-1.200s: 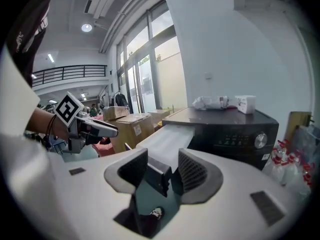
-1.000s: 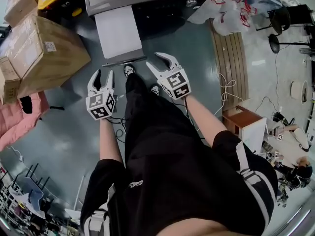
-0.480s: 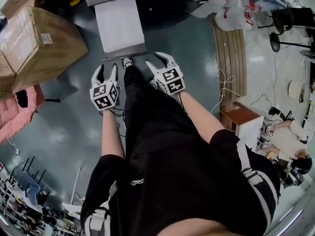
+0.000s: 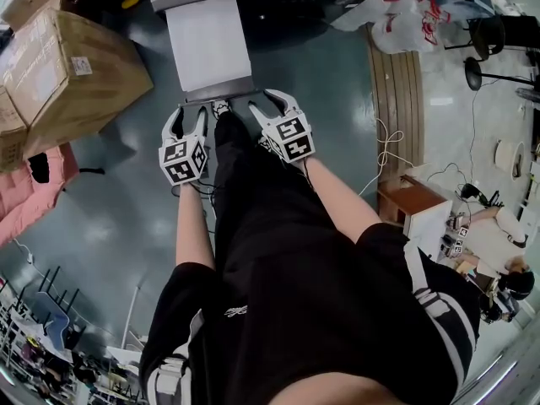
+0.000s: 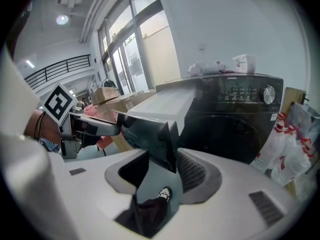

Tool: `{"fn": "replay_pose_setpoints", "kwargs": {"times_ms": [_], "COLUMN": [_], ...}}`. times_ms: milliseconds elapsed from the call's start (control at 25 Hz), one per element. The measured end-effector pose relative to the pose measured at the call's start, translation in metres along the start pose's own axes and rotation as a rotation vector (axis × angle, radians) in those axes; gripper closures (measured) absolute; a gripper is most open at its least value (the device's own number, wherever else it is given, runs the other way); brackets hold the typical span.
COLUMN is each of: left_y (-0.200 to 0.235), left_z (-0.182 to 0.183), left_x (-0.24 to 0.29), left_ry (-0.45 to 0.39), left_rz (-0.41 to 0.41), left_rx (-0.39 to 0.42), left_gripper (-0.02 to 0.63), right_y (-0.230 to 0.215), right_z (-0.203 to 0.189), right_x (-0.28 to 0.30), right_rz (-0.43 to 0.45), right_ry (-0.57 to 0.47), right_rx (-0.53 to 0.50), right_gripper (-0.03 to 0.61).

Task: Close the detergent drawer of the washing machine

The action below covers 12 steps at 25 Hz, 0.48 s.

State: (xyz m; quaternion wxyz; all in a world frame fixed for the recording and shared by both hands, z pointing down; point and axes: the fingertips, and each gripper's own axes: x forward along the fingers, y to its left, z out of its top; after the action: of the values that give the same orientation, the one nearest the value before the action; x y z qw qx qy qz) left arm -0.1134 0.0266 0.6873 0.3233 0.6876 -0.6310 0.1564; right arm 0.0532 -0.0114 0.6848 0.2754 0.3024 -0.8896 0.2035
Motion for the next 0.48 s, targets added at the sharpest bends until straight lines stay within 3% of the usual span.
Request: {"fn": "replay_pose_setpoints", "kwargs": {"times_ms": [160, 480], "left_y": [0.0, 0.0], "left_z": [0.001, 0.007], "left_x": [0.001, 0.002], "left_ry": [0.002, 0.008], "left_rz": [0.0, -0.002], "left_rx": [-0.001, 0.004], "left_gripper": [0.354, 0.36], "right_y": [0.007, -0.001], "right_z": [0.01, 0.013], "right_x": [-0.001, 0.0], "right_rz": [0.004, -0.043], "right_ry": [-0.011, -0.024], "right_rx": [0.01, 0.01], "right_gripper": [0.404, 0.486]}}
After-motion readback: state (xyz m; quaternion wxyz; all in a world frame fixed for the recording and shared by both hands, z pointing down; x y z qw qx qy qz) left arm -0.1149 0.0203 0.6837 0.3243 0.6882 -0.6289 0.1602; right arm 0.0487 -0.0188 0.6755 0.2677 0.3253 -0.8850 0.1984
